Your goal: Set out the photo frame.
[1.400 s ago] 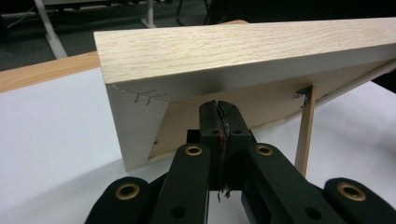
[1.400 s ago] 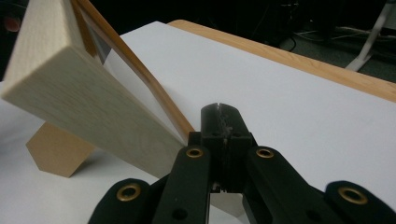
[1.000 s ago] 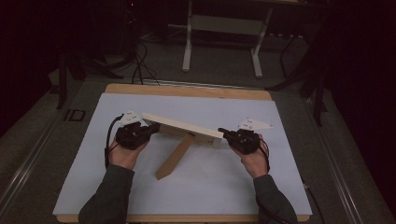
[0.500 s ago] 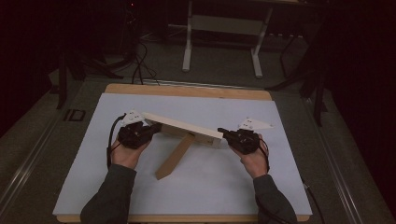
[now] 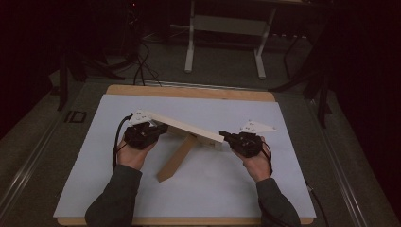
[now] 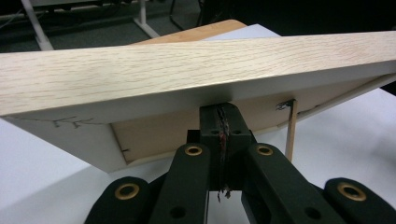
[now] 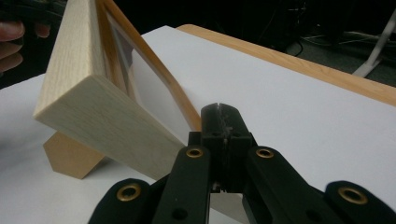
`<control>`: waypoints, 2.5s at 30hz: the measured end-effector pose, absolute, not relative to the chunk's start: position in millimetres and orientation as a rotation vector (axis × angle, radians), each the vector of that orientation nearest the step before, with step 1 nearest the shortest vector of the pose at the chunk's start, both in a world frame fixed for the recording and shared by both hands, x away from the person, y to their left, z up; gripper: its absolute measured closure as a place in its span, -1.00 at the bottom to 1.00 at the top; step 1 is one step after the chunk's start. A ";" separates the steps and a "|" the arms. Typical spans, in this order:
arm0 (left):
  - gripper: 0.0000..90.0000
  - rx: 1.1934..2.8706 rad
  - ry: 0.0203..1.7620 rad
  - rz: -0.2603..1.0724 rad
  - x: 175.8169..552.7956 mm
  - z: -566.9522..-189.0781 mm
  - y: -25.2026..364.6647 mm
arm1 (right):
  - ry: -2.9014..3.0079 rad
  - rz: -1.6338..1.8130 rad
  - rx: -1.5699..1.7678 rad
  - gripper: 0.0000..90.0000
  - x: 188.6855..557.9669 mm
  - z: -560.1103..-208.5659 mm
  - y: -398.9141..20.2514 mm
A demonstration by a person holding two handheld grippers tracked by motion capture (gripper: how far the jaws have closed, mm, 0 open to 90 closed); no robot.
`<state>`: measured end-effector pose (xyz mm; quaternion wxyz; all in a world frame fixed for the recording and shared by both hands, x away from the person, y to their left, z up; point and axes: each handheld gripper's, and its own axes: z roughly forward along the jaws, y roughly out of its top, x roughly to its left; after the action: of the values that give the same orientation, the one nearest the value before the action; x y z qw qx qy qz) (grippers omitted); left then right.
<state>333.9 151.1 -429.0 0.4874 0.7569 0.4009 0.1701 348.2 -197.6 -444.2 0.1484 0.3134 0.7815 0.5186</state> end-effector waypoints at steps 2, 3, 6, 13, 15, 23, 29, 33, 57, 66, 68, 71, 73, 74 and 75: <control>1.00 1.845 0.970 0.413 334.5 -428.5 149.1 | 2.248 1.492 0.899 1.00 348.0 -444.3 -197.2; 1.00 1.845 0.968 0.413 334.8 -428.3 147.9 | 2.250 1.492 0.896 1.00 348.0 -444.2 -197.1; 1.00 1.847 0.961 0.410 335.6 -427.4 144.5 | 2.252 1.493 0.894 1.00 347.5 -443.9 -195.8; 1.00 1.853 0.957 0.411 337.6 -426.8 138.8 | 2.261 1.494 0.875 1.00 345.9 -442.7 -192.6; 1.00 1.855 0.958 0.412 338.1 -426.7 137.7 | 2.263 1.497 0.868 1.00 345.1 -442.5 -191.4; 1.00 1.862 0.951 0.417 339.2 -426.5 132.8 | 2.274 1.508 0.844 1.00 340.1 -442.0 -186.1; 1.00 1.863 0.944 0.415 339.4 -426.7 128.7 | 2.281 1.518 0.825 1.00 336.3 -441.9 -183.2; 1.00 1.864 0.940 0.409 340.1 -426.8 127.5 | 2.290 1.520 0.807 1.00 334.7 -441.9 -181.8; 1.00 1.896 0.903 0.398 340.7 -424.6 114.8 | 2.319 1.536 0.721 1.00 323.4 -435.9 -168.7; 1.00 1.908 0.879 0.388 338.5 -423.5 107.9 | 2.322 1.541 0.698 1.00 320.5 -433.8 -165.3; 1.00 1.909 0.877 0.387 339.0 -423.4 107.5 | 2.322 1.542 0.698 1.00 319.7 -433.1 -164.9; 1.00 1.912 0.877 0.386 340.1 -423.1 107.1 | 2.322 1.542 0.691 1.00 318.6 -432.2 -164.2; 1.00 1.913 0.875 0.386 340.9 -423.1 106.6 | 2.324 1.543 0.683 1.00 318.1 -431.6 -163.3; 1.00 1.915 0.875 0.385 341.4 -423.1 106.4 | 2.325 1.545 0.680 1.00 318.0 -431.5 -162.9; 1.00 1.916 0.875 0.384 341.7 -423.1 106.2 | 2.329 1.544 0.676 1.00 317.6 -431.1 -162.2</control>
<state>341.7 106.2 -423.1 0.4797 0.7851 0.3587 0.1575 317.6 -162.2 -431.1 0.1329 0.2332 0.8028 0.5324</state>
